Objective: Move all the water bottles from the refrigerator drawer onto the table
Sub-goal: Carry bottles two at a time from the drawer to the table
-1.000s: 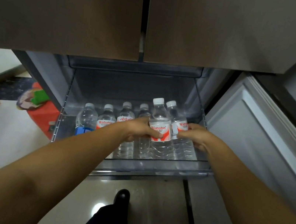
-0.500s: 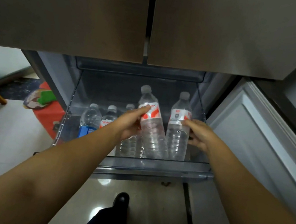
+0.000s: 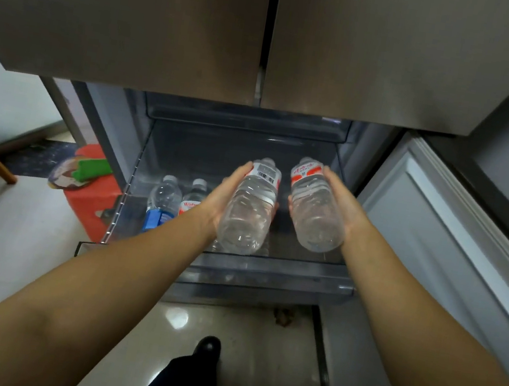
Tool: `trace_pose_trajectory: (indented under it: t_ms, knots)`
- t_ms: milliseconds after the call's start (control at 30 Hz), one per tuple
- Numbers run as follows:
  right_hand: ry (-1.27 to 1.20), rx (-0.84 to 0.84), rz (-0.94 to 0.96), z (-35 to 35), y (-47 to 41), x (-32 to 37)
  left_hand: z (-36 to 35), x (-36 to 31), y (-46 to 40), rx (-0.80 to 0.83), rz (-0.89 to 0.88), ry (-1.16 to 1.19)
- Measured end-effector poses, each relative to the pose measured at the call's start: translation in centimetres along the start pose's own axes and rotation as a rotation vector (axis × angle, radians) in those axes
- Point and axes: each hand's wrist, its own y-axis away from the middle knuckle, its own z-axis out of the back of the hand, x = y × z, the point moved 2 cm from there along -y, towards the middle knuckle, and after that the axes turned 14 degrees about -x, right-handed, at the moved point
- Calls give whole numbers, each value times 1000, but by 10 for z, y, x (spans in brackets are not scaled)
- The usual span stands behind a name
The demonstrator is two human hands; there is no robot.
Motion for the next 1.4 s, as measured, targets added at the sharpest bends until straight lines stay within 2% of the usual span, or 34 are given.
trace_pose_trajectory:
  t_ms: [267, 400, 600, 733, 833, 900, 1000, 1133, 1267, 1400]
  knots:
    - [-74, 77, 104, 42, 65, -11, -22, 43, 44, 333, 18, -76]
    - [-80, 96, 159, 75, 101, -37, -27, 68, 63, 350, -33, -135]
    - [-138, 33, 210, 136, 156, -84, -20, 114, 73, 554, 143, -323]
    - [-117, -156, 297, 159, 188, -111, -21, 133, 64, 471, 175, -559]
    - [-72, -367, 349, 163, 199, -146, -7, 145, 64, 289, 175, -787]
    - [34, -538, 380, 160, 200, -171, 4, 150, 69, 254, 111, -891]
    - [220, -776, 346, 155, 200, -208, 18, 159, 75, 276, -122, -1042]
    - [341, -1004, 322, 143, 217, -257, 34, 178, 71, 385, -455, -1422]
    - [364, -1151, 276, 139, 236, -301, 50, 209, 55, 427, -512, -1704]
    - [348, -1287, 229, 144, 259, -341, 51, 246, 62, 512, -533, -1762]
